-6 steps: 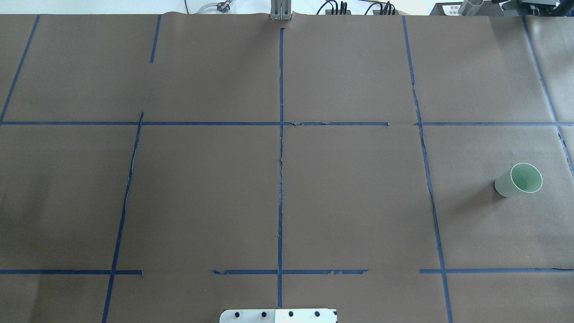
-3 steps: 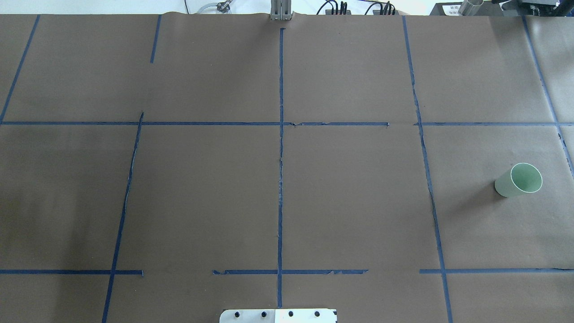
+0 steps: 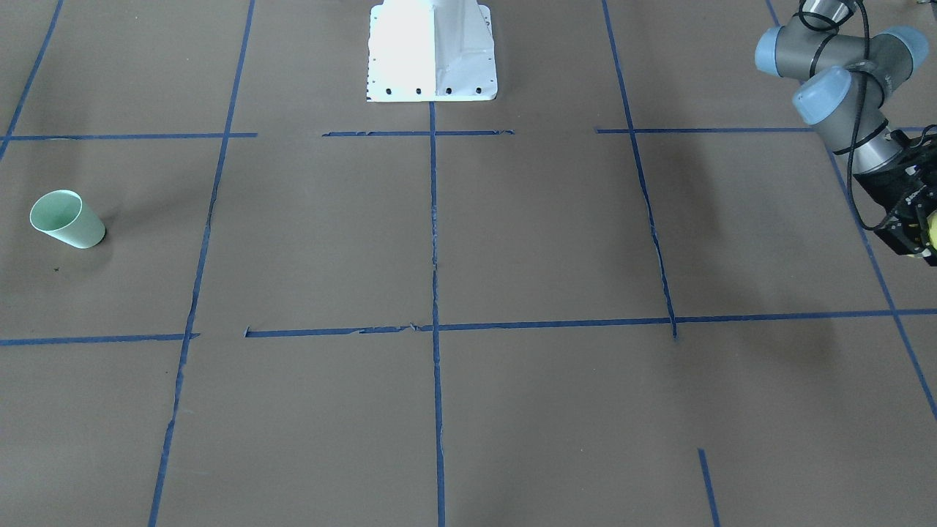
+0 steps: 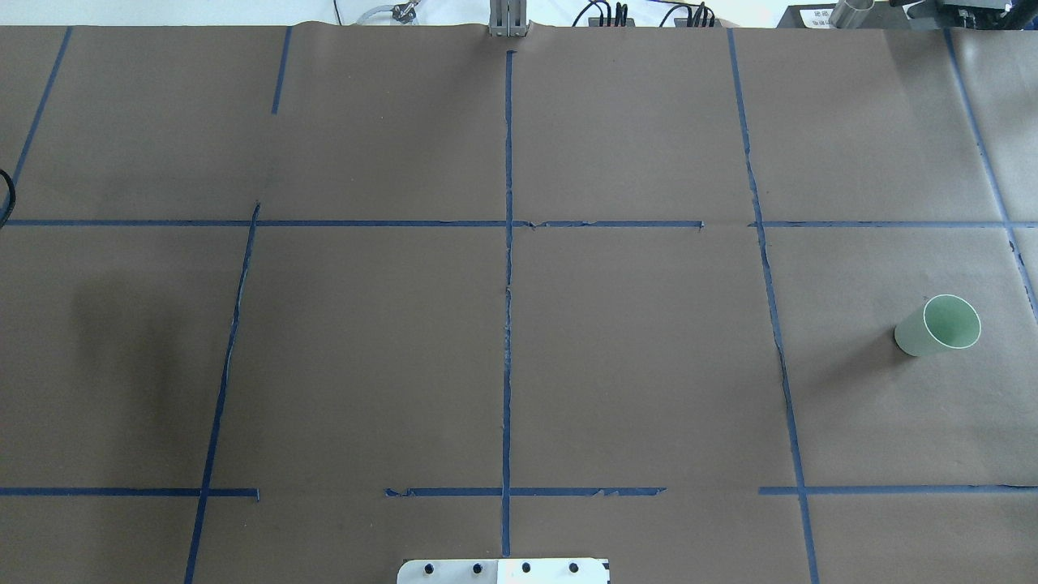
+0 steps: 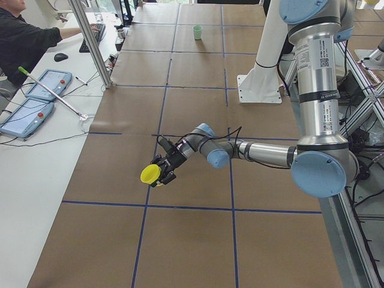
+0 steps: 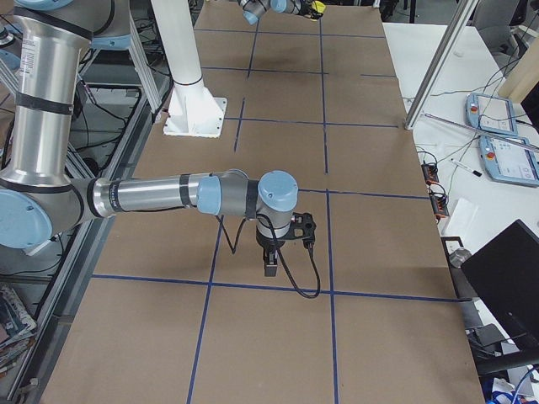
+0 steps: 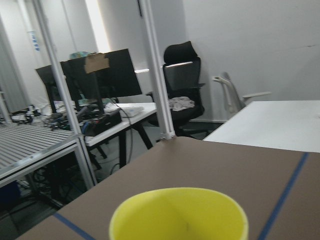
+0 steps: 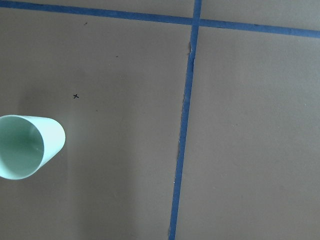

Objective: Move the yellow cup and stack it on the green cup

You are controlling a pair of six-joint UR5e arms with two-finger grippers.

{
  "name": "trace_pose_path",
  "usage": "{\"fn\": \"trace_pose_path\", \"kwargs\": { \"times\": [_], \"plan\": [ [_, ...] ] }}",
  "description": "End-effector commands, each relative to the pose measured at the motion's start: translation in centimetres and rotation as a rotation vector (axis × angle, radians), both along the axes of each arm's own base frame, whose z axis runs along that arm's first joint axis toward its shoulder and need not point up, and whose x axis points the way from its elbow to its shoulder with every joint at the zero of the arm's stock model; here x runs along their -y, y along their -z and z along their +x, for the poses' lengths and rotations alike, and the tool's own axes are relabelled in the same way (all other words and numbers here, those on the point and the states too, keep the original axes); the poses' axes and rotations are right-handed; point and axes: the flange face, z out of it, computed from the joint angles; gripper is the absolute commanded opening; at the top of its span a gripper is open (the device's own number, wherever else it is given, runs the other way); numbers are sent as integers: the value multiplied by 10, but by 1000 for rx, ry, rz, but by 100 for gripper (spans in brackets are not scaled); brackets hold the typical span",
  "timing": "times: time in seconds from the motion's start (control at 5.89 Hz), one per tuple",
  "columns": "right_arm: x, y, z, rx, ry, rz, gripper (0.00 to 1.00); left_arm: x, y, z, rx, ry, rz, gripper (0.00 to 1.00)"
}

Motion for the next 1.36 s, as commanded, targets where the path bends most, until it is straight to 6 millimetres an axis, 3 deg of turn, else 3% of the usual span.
{"fn": "trace_pose_path", "kwargs": {
  "times": [0.0,0.34,0.68,0.85,1.02,1.19],
  "plan": [
    [0,0,-1,1,1,-1,100,45,101,50,98,-297,171,20],
    [1,1,-1,2,1,2,100,76,214,102,35,-414,326,20],
    [26,29,-8,51,-44,9,100,88,338,144,-122,-513,482,20],
    [53,59,-14,78,-66,40,100,61,367,195,-168,-589,515,22],
    [86,102,-40,101,-90,39,100,48,376,226,-181,-614,521,22],
    [107,134,-76,111,-113,1,100,48,391,249,-145,-515,541,22]
  ]
}}
